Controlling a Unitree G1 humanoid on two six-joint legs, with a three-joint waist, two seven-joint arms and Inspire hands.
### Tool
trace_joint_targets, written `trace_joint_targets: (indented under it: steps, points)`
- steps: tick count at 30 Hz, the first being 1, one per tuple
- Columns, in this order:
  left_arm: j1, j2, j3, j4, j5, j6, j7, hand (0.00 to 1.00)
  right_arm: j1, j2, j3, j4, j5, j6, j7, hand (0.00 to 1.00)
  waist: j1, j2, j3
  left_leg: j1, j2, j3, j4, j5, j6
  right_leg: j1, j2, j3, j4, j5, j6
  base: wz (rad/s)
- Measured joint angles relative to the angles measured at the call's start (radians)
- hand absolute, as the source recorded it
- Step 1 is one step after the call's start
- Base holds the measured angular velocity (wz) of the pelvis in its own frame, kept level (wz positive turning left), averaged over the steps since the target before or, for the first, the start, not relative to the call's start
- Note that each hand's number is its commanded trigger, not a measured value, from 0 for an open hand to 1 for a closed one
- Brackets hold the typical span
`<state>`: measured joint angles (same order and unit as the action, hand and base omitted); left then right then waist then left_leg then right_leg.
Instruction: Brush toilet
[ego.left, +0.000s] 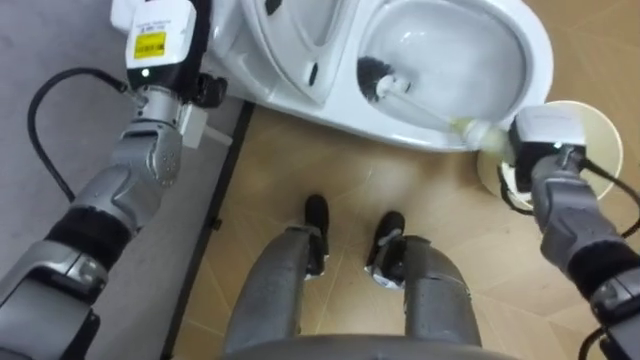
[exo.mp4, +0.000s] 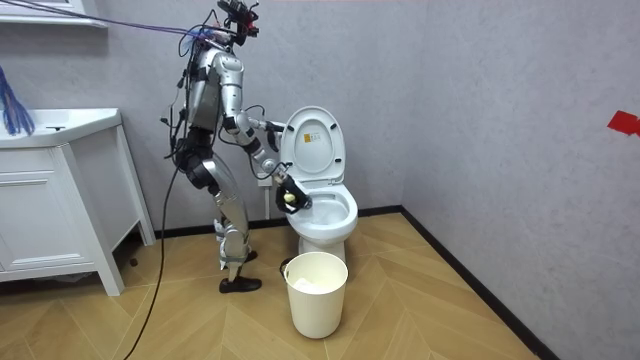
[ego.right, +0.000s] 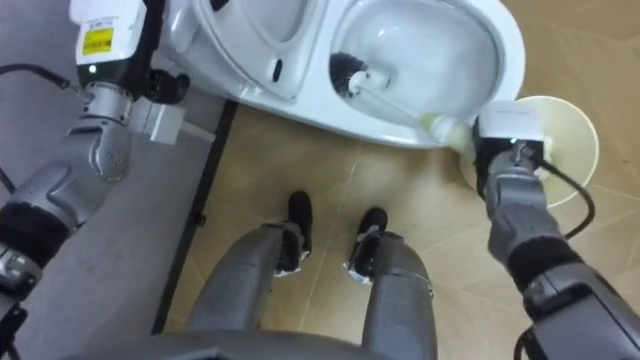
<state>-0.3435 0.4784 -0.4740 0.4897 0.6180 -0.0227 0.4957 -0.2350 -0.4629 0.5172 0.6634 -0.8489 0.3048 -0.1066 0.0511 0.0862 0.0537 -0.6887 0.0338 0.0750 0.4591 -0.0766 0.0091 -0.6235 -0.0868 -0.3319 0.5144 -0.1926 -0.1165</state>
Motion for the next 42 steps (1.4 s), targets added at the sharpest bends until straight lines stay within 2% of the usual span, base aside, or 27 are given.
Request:
trace_joint_targets:
  steps: [2,3,4,5,6,7,9,10,12,13,15,17,19,20,22,24,25,27,30,32,34,38,39,42]
  points:
    - [0.011,0.000,0.002,0.001,-0.020,-0.002,-0.003,0.00,0.022,0.001,0.000,-0.055,-0.001,0.018,0.051,1.00,-0.011,-0.001,-0.0010,0.012,0.007,0.012,0.004,-0.002,0.001,0.015,0.004,0.003,-0.007,0.000,0.000,-0.08]
    - [0.021,0.000,0.004,0.001,-0.044,-0.002,-0.004,0.00,0.040,0.002,0.000,-0.102,-0.007,0.032,0.090,1.00,-0.019,-0.007,-0.0047,0.020,0.008,0.014,0.004,-0.003,0.000,0.024,0.007,0.007,-0.011,0.000,0.000,-0.13]
    - [0.031,0.001,0.012,0.001,-0.062,-0.003,-0.008,0.00,0.064,0.003,0.000,-0.159,-0.017,0.048,0.128,1.00,-0.018,-0.019,-0.0131,0.027,0.011,0.023,0.005,-0.003,0.000,0.026,0.010,0.018,-0.011,0.000,0.000,-0.16]
    - [0.035,0.002,0.013,0.002,-0.070,-0.003,-0.010,0.00,0.073,0.003,0.001,-0.181,-0.023,0.054,0.145,1.00,-0.019,-0.024,-0.0158,0.032,0.012,0.026,0.005,-0.004,-0.001,0.029,0.010,0.021,-0.012,0.000,0.000,-0.21]
    - [0.037,0.005,0.014,0.003,-0.078,-0.004,-0.021,0.00,0.085,0.002,0.001,-0.212,-0.034,0.063,0.178,1.00,-0.017,-0.037,-0.0223,0.045,0.013,0.034,0.001,-0.004,-0.001,0.035,0.011,0.029,-0.011,-0.001,0.000,-0.13]
    - [0.038,0.006,0.015,0.013,-0.078,-0.008,-0.036,0.00,0.090,0.001,0.002,-0.228,-0.048,0.067,0.211,1.00,-0.020,-0.045,-0.0215,0.067,0.013,0.036,-0.008,-0.004,-0.001,0.054,0.010,0.031,-0.015,-0.001,0.000,-0.10]
    - [0.046,0.011,0.017,0.025,-0.085,-0.022,-0.058,0.00,0.102,-0.012,0.001,-0.258,-0.069,0.068,0.256,1.00,-0.019,-0.054,-0.0214,0.101,0.011,0.035,-0.022,-0.010,-0.004,0.079,0.011,0.033,-0.018,-0.008,0.003,-0.07]
    - [0.072,0.020,0.031,0.023,-0.087,-0.032,-0.072,0.00,0.108,-0.017,0.000,-0.278,-0.104,0.068,0.287,1.00,-0.019,-0.066,-0.0254,0.121,0.011,0.034,-0.029,-0.020,-0.008,0.090,0.013,0.042,-0.016,-0.015,0.005,-0.13]
    - [0.101,0.033,0.041,0.021,-0.087,-0.046,-0.087,0.00,0.112,-0.020,-0.001,-0.295,-0.148,0.068,0.328,1.00,-0.020,-0.087,-0.0278,0.148,0.012,0.033,-0.031,-0.028,-0.012,0.110,0.017,0.054,-0.014,-0.021,0.007,-0.14]
    - [0.119,0.036,0.046,0.021,-0.086,-0.053,-0.097,0.00,0.126,-0.023,-0.011,-0.307,-0.178,0.067,0.349,1.00,-0.020,-0.100,-0.0284,0.173,0.011,0.033,-0.037,-0.032,-0.014,0.134,0.017,0.054,-0.018,-0.025,0.008,-0.05]
    - [0.160,0.036,0.054,0.021,-0.086,-0.066,-0.115,0.00,0.164,-0.021,-0.020,-0.337,-0.209,0.063,0.374,1.00,-0.020,-0.113,-0.0345,0.214,0.013,0.034,-0.048,-0.039,-0.018,0.181,0.025,0.054,-0.038,-0.027,0.007,0.00]
    - [0.201,0.036,0.057,0.020,-0.084,-0.074,-0.126,0.00,0.199,-0.021,-0.024,-0.337,-0.244,0.047,0.388,1.00,-0.018,-0.120,-0.0395,0.258,0.017,0.029,-0.057,-0.050,-0.021,0.234,0.036,0.053,-0.067,-0.029,0.011,0.00]
    - [0.263,0.030,0.084,0.000,-0.057,-0.078,-0.157,0.00,0.265,-0.021,-0.067,-0.344,-0.270,0.017,0.391,1.00,-0.014,-0.126,-0.0451,0.323,0.013,0.032,-0.086,-0.058,-0.022,0.297,0.036,0.053,-0.090,-0.035,0.018,0.00]
    - [0.276,0.023,0.089,0.001,-0.054,-0.080,-0.158,0.00,0.279,-0.021,-0.074,-0.341,-0.274,0.013,0.390,1.00,-0.013,-0.126,-0.0454,0.339,0.012,0.032,-0.093,-0.061,-0.022,0.315,0.037,0.053,-0.099,-0.036,0.020,0.00]
    - [0.333,-0.023,0.126,0.000,-0.054,-0.087,-0.160,0.00,0.339,-0.013,-0.096,-0.327,-0.283,-0.010,0.379,1.00,-0.007,-0.129,-0.0486,0.416,0.005,0.031,-0.131,-0.063,-0.024,0.390,0.037,0.051,-0.134,-0.041,0.027,0.00]
    - [0.373,-0.049,0.143,0.001,-0.054,-0.093,-0.162,0.00,0.383,-0.005,-0.119,-0.302,-0.276,-0.026,0.360,1.00,0.007,-0.131,-0.0497,0.471,0.001,0.031,-0.148,-0.064,-0.024,0.449,0.038,0.053,-0.161,-0.044,0.031,-0.07]
    - [0.404,-0.066,0.163,0.001,-0.053,-0.099,-0.163,0.00,0.400,0.011,-0.135,-0.269,-0.271,-0.035,0.350,1.00,0.013,-0.132,-0.0515,0.502,-0.001,0.030,-0.158,-0.064,-0.024,0.489,0.040,0.052,-0.189,-0.045,0.034,-0.03]
    - [0.445,-0.080,0.176,-0.001,-0.054,-0.102,-0.162,0.00,0.423,0.048,-0.176,-0.216,-0.246,-0.039,0.347,1.00,0.016,-0.135,-0.0554,0.543,-0.005,0.020,-0.161,-0.064,-0.024,0.545,0.044,0.049,-0.225,-0.045,0.037,0.05]
    - [0.515,-0.080,0.197,0.000,-0.057,-0.102,-0.161,0.00,0.468,0.066,-0.211,-0.180,-0.178,-0.057,0.344,1.00,0.034,-0.139,-0.0557,0.608,-0.008,0.008,-0.188,-0.066,-0.024,0.621,0.051,0.053,-0.272,-0.045,0.039,-0.05]
    - [0.550,-0.085,0.214,0.000,-0.057,-0.103,-0.159,0.00,0.498,0.090,-0.251,-0.139,-0.133,-0.064,0.337,1.00,0.033,-0.134,-0.0611,0.636,-0.009,-0.010,-0.195,-0.073,-0.033,0.663,0.056,0.035,-0.297,-0.045,0.039,0.18]
    - [0.611,-0.123,0.287,0.004,-0.057,-0.100,-0.156,0.00,0.526,0.117,-0.295,-0.126,-0.094,-0.067,0.347,1.00,0.035,-0.132,-0.0662,0.666,-0.010,-0.011,-0.218,-0.074,-0.033,0.681,0.058,0.031,-0.308,-0.048,0.036,0.04]
    - [0.681,-0.144,0.370,0.040,-0.070,-0.093,-0.154,0.00,0.536,0.125,-0.309,-0.079,-0.009,-0.097,0.348,1.00,0.034,-0.133,-0.0674,0.704,-0.008,-0.034,-0.257,-0.074,-0.035,0.715,0.066,0.028,-0.319,-0.048,0.035,-0.03]
    - [0.704,-0.158,0.396,0.061,-0.086,-0.072,-0.164,0.00,0.545,0.129,-0.323,-0.062,0.029,-0.102,0.345,1.00,0.034,-0.134,-0.0671,0.715,-0.008,-0.038,-0.256,-0.078,-0.040,0.729,0.066,0.027,-0.330,-0.048,0.035,0.04]
    - [0.739,-0.204,0.472,0.167,-0.157,0.031,-0.242,0.00,0.552,0.159,-0.376,-0.016,0.105,-0.106,0.333,1.00,0.032,-0.138,-0.0652,0.727,-0.004,-0.040,-0.256,-0.091,-0.051,0.740,0.070,0.025,-0.331,-0.050,0.038,0.02]
